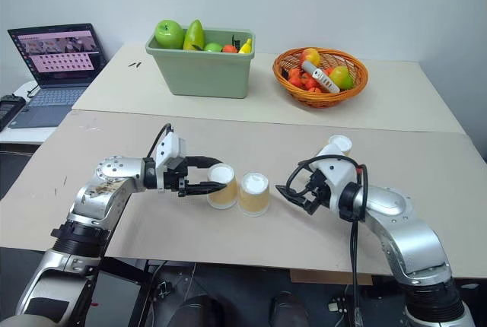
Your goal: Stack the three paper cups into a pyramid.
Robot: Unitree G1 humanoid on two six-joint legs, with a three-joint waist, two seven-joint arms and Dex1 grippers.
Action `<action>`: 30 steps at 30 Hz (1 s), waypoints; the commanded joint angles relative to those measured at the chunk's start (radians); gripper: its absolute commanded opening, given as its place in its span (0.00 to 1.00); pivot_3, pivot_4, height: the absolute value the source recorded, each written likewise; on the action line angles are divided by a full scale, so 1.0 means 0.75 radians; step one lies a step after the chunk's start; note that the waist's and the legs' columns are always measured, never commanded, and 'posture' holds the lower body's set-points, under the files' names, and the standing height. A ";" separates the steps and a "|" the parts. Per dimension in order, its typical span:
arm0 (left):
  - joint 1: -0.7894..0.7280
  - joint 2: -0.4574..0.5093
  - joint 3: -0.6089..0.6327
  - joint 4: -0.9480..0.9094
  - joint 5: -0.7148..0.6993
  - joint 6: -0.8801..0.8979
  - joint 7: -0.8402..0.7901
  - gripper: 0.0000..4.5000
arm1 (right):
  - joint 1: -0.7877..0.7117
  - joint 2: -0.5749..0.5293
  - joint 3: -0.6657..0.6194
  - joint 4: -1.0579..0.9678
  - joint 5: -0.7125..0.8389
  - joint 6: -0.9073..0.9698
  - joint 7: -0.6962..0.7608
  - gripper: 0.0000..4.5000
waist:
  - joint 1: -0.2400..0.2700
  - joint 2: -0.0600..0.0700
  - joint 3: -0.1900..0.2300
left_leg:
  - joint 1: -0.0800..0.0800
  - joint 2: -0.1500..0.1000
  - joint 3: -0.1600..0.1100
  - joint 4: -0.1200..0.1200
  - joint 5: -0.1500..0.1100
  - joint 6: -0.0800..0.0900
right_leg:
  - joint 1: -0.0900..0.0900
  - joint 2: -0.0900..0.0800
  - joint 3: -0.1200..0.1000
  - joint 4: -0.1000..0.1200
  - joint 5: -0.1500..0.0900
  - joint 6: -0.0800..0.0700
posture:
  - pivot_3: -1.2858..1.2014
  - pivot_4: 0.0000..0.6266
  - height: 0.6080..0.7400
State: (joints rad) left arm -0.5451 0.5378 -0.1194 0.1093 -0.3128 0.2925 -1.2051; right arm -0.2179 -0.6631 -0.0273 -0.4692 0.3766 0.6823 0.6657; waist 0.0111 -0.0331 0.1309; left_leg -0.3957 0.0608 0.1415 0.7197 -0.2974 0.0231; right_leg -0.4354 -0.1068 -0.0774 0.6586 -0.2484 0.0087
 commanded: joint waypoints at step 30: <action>0.062 0.240 0.249 -0.408 -0.273 0.336 0.088 1.00 | 0.174 -0.219 -0.279 0.054 0.087 0.003 0.148 1.00 | 0.000 0.000 0.000 | -0.001 0.000 -0.002 0.000 -0.001 0.001 | 0.001 0.000 0.000 -0.002 0.000 0.000 | 0.52 0.24 0.75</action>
State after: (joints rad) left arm -0.5117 0.7112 0.0440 -0.1489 -0.4939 0.5297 -1.1584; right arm -0.0726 -0.8077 -0.1946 -0.4626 0.4579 0.7058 0.7860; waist 0.0111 -0.0330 0.1310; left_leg -0.3950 0.0610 0.1396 0.7198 -0.2980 0.0241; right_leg -0.4336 -0.1072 -0.0776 0.6574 -0.2484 0.0090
